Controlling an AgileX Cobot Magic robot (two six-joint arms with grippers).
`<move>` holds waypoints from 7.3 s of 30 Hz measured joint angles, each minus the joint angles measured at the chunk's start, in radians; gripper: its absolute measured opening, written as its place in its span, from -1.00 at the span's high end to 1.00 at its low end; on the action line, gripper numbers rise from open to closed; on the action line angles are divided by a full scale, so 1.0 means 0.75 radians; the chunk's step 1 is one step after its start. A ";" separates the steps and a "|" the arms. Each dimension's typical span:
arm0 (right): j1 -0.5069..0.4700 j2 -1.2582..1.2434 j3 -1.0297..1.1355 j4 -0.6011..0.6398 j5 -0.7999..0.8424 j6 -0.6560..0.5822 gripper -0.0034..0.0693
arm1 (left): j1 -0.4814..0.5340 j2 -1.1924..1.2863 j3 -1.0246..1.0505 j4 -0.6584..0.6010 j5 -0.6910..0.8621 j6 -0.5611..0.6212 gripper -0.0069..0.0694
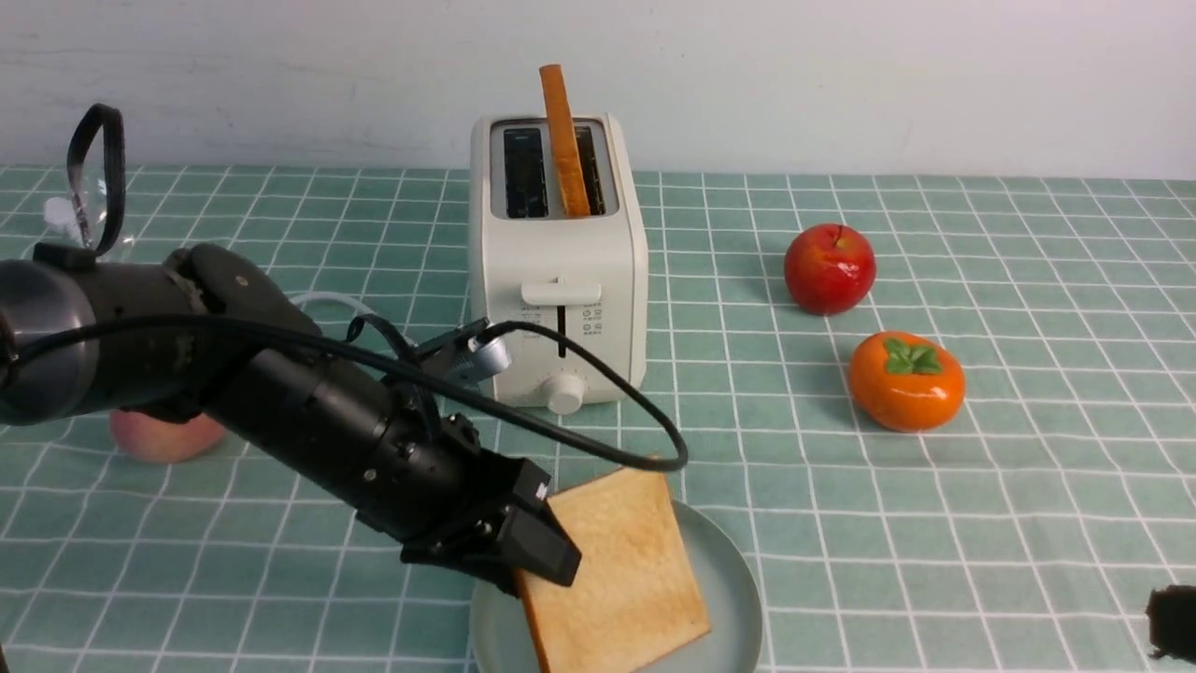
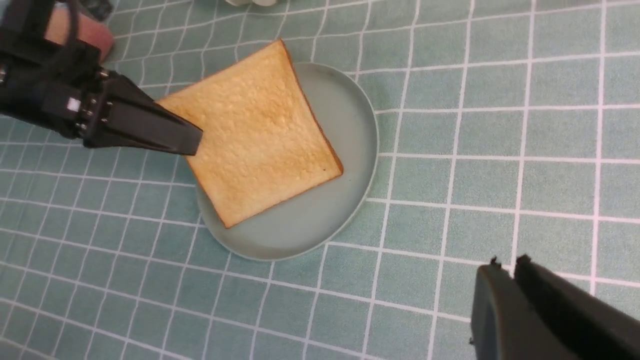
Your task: Take toasted bread from bread machine on blue coffee table place on plate.
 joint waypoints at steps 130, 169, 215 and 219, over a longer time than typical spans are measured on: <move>0.575 1.557 -0.983 0.397 0.289 -0.385 0.69 | 0.000 -1.803 0.547 0.911 -0.061 -0.964 0.86; 0.575 1.439 -0.752 0.236 -0.070 -0.525 -0.15 | 0.000 -1.803 0.547 0.913 -0.009 -0.964 0.86; 0.575 -0.707 0.404 -1.328 -1.062 0.900 0.91 | 0.000 -2.126 0.680 0.738 -0.360 -0.908 0.86; 0.575 -0.707 0.410 -1.330 -1.062 0.901 0.90 | 0.000 -2.245 0.773 0.735 -0.407 -0.905 0.86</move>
